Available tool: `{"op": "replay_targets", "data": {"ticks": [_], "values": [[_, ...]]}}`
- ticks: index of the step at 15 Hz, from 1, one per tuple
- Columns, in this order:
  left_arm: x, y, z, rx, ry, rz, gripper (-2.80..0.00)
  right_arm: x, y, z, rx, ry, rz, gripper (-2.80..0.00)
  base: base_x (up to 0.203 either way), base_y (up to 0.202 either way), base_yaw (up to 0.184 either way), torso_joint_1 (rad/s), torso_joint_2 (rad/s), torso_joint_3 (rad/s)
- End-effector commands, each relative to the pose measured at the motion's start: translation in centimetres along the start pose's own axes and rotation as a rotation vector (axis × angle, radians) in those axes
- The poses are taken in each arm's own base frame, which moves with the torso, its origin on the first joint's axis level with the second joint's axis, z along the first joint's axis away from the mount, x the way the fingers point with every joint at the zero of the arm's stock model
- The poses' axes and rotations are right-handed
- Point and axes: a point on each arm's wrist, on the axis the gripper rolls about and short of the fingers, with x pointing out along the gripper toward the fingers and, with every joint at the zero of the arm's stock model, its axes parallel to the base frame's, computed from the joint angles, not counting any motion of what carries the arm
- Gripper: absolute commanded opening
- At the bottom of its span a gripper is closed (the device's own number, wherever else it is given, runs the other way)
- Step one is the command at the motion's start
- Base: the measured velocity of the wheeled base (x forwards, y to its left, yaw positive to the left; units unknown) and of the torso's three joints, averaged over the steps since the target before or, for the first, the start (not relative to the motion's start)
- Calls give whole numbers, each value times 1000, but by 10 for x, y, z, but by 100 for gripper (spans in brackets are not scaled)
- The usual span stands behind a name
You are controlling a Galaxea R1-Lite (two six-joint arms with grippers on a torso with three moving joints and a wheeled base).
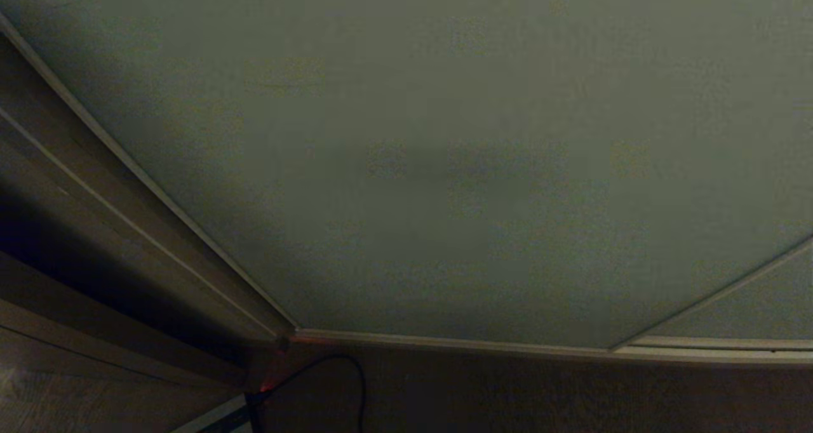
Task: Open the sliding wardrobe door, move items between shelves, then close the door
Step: Open the door
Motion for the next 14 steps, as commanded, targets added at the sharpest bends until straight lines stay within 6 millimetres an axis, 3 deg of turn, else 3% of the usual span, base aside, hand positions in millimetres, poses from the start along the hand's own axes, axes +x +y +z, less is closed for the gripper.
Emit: {"op": "replay_targets", "data": {"ticks": [1, 8, 14], "values": [[4, -1, 0, -16, 11, -6, -280, 0, 0, -1, 0, 4, 1, -280, 0, 0, 0, 0, 0, 0], [7, -1, 2, -20, 18, -19, -280, 0, 0, -1, -1, 5, 1, -280, 0, 0, 0, 0, 0, 0], [-1, -8, 8, -40, 24, -140, -280, 0, 0, -1, -1, 5, 1, -280, 0, 0, 0, 0, 0, 0]]}}
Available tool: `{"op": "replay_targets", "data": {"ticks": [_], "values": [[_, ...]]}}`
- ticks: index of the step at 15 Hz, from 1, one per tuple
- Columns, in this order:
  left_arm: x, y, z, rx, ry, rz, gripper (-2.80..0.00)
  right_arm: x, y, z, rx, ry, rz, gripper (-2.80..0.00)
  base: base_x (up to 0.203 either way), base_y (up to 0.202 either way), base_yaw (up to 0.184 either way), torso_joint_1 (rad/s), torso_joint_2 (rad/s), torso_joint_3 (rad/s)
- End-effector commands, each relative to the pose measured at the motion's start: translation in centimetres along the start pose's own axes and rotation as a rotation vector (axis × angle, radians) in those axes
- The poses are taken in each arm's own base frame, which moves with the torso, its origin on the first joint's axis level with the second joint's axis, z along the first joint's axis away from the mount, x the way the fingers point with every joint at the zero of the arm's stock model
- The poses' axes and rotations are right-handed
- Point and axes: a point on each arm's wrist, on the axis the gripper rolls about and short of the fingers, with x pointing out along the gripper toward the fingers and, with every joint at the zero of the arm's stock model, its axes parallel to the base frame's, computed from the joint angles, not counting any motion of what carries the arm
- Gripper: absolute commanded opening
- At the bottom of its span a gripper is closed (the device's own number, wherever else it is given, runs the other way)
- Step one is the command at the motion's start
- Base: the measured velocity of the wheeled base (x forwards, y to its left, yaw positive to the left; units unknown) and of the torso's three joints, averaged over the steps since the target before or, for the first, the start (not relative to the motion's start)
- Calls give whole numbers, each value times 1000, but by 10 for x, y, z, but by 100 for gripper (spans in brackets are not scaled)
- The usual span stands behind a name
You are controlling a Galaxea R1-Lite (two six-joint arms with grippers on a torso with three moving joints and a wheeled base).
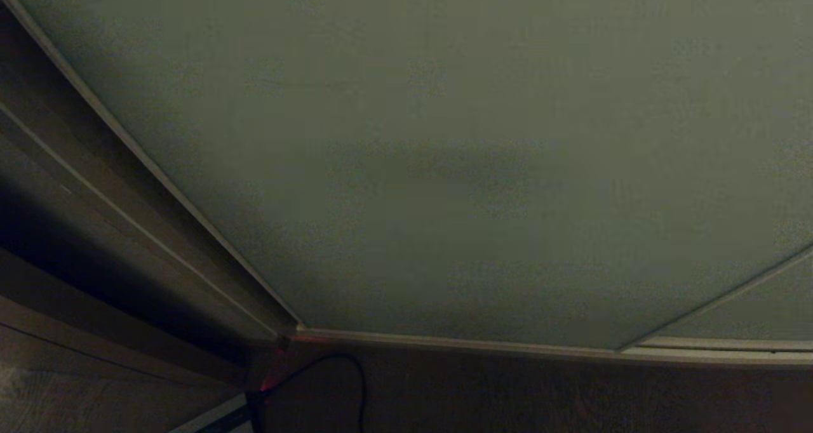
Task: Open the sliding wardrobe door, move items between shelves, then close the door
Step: Open the door
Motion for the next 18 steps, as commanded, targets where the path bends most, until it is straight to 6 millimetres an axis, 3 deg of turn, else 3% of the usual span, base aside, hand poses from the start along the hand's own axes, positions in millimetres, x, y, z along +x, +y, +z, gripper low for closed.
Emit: {"op": "replay_targets", "data": {"ticks": [1, 5, 8, 12, 18], "values": [[-6, -2, 5, -6, -2, -11, -280, 0, 0, -1, -1, 4, 0, -280, 0, 0, 0, 0, 0, 0], [-17, -1, 12, -5, -26, 8, -280, 0, 0, -1, -1, 4, 0, -280, 0, 0, 0, 0, 0, 0], [-14, -1, 11, -3, -17, 7, -280, 0, 0, -1, -1, 5, 0, -280, 0, 0, 0, 0, 0, 0], [0, -2, -5, -16, 76, -21, -280, 0, 0, -1, -1, 4, 1, -280, 0, 0, 0, 0, 0, 0], [27, -23, -8, -75, 111, -155, -280, 0, 0, -1, 0, 5, 0, -280, 0, 0, 0, 0, 0, 0]]}}
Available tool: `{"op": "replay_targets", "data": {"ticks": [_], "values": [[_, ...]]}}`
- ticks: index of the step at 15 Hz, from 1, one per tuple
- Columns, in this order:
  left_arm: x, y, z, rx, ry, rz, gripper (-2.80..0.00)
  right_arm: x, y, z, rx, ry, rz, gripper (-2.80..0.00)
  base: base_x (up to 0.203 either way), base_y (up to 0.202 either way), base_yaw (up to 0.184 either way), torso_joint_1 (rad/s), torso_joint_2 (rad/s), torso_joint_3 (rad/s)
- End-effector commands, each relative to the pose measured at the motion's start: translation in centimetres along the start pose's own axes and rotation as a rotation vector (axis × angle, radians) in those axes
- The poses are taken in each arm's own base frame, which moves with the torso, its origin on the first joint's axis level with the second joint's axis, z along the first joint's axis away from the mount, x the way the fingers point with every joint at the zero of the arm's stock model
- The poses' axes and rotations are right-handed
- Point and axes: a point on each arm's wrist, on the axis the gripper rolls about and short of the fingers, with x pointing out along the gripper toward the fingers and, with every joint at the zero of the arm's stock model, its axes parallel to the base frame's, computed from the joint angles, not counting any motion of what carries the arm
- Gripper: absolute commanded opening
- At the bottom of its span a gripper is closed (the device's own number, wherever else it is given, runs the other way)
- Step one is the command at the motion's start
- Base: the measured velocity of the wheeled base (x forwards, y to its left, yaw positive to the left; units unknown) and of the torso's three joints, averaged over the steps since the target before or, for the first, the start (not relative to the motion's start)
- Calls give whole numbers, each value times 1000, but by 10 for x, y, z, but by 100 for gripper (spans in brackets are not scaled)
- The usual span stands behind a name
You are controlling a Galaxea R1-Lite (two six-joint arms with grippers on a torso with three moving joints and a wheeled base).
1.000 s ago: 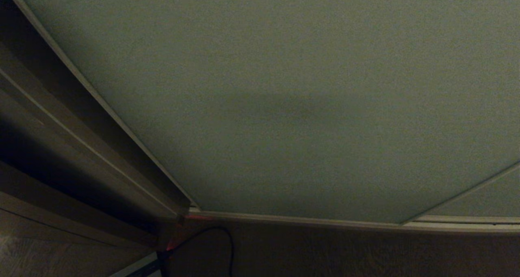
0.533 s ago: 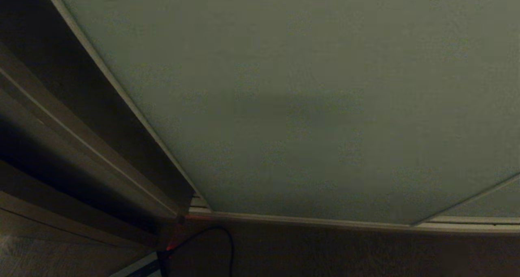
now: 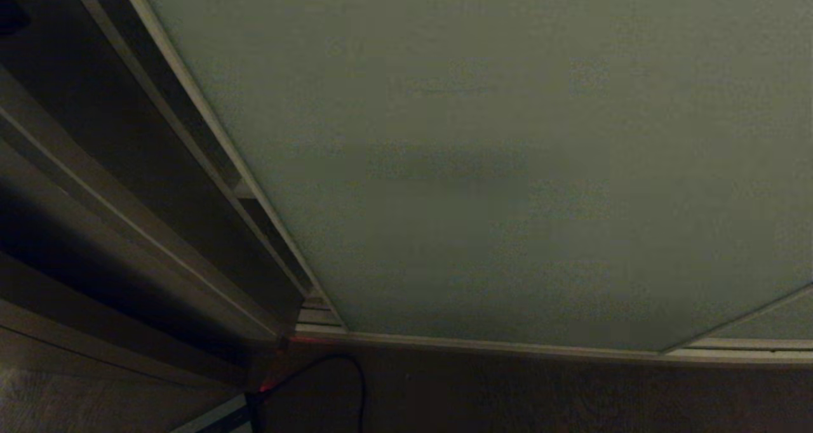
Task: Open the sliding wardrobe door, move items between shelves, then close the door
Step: Open the door
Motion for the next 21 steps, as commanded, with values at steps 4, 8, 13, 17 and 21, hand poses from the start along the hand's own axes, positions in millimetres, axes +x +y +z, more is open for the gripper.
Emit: {"op": "replay_targets", "data": {"ticks": [4, 8, 13, 17, 21], "values": [[22, -23, -6, -32, 47, -128, -280, 0, 0, -1, -2, 5, 1, -280, 0, 0, 0, 0, 0, 0], [32, -38, -14, -26, 73, -193, -280, 0, 0, -1, -2, 5, 1, -280, 0, 0, 0, 0, 0, 0], [50, -48, -18, -21, 70, -228, -280, 0, 0, -1, -2, 5, 1, -280, 0, 0, 0, 0, 0, 0], [53, -68, -18, -18, 65, -308, -280, 0, 0, -1, -2, 5, 1, -280, 0, 0, 0, 0, 0, 0], [62, -88, -24, -21, 69, -376, -280, 0, 0, -1, -2, 4, 0, -280, 0, 0, 0, 0, 0, 0]]}}
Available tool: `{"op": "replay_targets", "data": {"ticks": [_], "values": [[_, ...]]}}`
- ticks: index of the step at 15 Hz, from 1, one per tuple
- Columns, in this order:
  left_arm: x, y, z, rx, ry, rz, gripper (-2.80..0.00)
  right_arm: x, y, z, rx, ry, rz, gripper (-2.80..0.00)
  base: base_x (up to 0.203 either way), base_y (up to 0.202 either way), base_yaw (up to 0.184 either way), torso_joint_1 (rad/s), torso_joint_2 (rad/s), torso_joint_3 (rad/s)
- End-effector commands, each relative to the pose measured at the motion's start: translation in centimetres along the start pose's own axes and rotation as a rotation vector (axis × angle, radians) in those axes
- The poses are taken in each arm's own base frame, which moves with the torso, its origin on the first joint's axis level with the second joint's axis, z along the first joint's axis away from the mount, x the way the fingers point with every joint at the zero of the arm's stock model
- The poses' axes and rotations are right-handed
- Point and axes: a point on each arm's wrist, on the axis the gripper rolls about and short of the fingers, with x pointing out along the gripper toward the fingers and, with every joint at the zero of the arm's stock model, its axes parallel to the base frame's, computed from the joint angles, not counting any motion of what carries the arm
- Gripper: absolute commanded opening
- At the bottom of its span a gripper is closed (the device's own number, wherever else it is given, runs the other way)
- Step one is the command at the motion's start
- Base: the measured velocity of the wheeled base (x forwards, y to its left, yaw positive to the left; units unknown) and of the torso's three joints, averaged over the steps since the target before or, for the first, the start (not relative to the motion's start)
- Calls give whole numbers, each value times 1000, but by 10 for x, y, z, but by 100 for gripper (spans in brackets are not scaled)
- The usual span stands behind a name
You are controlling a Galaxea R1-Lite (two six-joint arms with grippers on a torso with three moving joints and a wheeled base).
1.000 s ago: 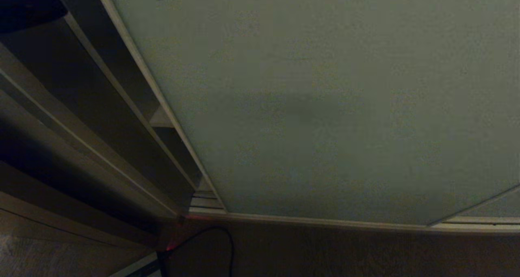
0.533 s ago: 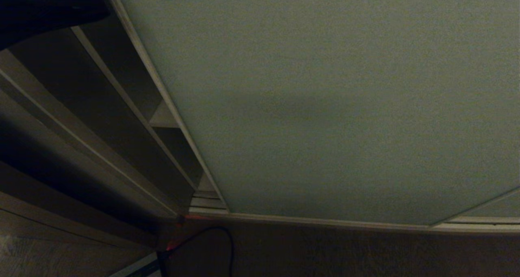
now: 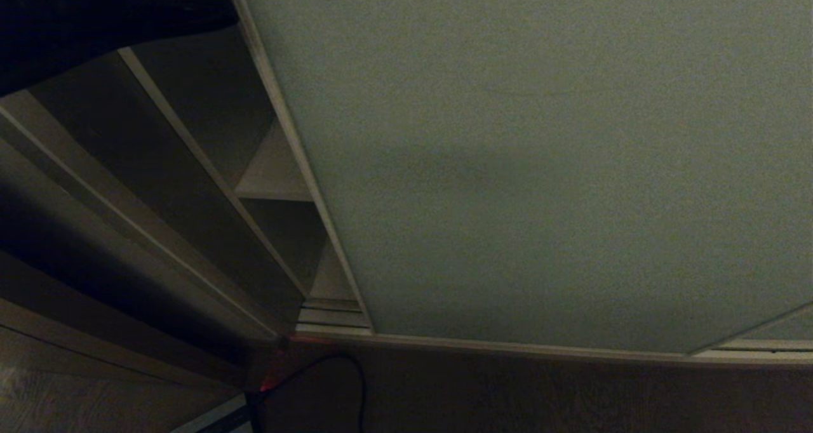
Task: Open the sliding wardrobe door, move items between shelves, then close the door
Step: Open the door
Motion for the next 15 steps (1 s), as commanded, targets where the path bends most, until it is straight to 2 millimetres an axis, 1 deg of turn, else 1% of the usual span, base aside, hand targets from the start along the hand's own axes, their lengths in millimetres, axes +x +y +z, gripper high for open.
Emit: {"op": "replay_targets", "data": {"ticks": [1, 4, 6, 7, 9, 12, 13, 15], "values": [[14, -13, -7, -11, 13, -50, -280, 0, 0, -1, 1, 4, 1, -280, 0, 0, 0, 0, 0, 0], [33, -36, -10, -20, 5, -101, -280, 0, 0, -1, -1, 4, 2, -280, 0, 0, 0, 0, 0, 0], [36, -38, -3, -24, -13, -77, -280, 0, 0, -1, 0, 3, 1, -280, 0, 0, 0, 0, 0, 0], [32, -37, 0, -24, -17, -68, -280, 0, 0, -1, 1, 4, 1, -280, 0, 0, 0, 0, 0, 0], [17, -33, 13, -33, -41, -49, -280, 0, 0, -1, -1, 3, 1, -280, 0, 0, 0, 0, 0, 0], [1, -31, 15, -41, -14, -47, -280, 0, 0, -1, -1, 3, 1, -280, 0, 0, 0, 0, 0, 0], [-2, -30, 17, -59, -17, -45, -280, 0, 0, -1, 0, 3, 1, -280, 0, 0, 0, 0, 0, 0], [0, -31, 15, -88, -8, -44, -280, 0, 0, -1, -1, 5, 1, -280, 0, 0, 0, 0, 0, 0]]}}
